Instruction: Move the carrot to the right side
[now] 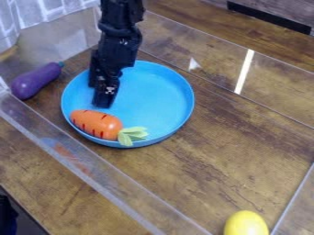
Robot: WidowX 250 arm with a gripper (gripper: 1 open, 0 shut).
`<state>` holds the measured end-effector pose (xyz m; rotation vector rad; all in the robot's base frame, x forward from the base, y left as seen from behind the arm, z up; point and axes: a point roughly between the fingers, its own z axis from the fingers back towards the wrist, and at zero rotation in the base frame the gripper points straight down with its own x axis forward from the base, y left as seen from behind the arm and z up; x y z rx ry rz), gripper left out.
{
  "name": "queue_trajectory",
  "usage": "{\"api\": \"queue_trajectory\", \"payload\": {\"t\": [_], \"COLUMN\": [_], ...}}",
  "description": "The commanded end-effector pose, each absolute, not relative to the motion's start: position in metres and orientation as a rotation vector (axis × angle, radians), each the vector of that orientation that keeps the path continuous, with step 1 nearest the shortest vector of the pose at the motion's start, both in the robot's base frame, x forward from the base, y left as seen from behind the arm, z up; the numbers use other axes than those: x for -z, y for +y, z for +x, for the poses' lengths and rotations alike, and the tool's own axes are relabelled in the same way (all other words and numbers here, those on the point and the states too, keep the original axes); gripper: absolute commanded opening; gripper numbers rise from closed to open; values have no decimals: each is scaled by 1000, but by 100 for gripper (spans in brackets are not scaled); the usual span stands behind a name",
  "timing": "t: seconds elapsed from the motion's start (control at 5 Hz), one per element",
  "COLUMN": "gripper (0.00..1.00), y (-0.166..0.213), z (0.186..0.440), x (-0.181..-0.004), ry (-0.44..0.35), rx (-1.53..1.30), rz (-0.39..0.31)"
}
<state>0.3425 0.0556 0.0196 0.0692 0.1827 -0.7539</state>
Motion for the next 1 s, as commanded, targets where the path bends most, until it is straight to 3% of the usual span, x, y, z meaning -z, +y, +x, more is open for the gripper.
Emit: {"api": "queue_trajectory", "payload": {"t": [0.0, 0.4, 0.8], "gripper": [100, 100, 100], "y": [32, 39, 16], "z": [347, 348, 344], "x": [-16, -17, -35], "ry": [195, 219, 199], "rx": [824, 784, 888], "rz": [51, 59, 61]}}
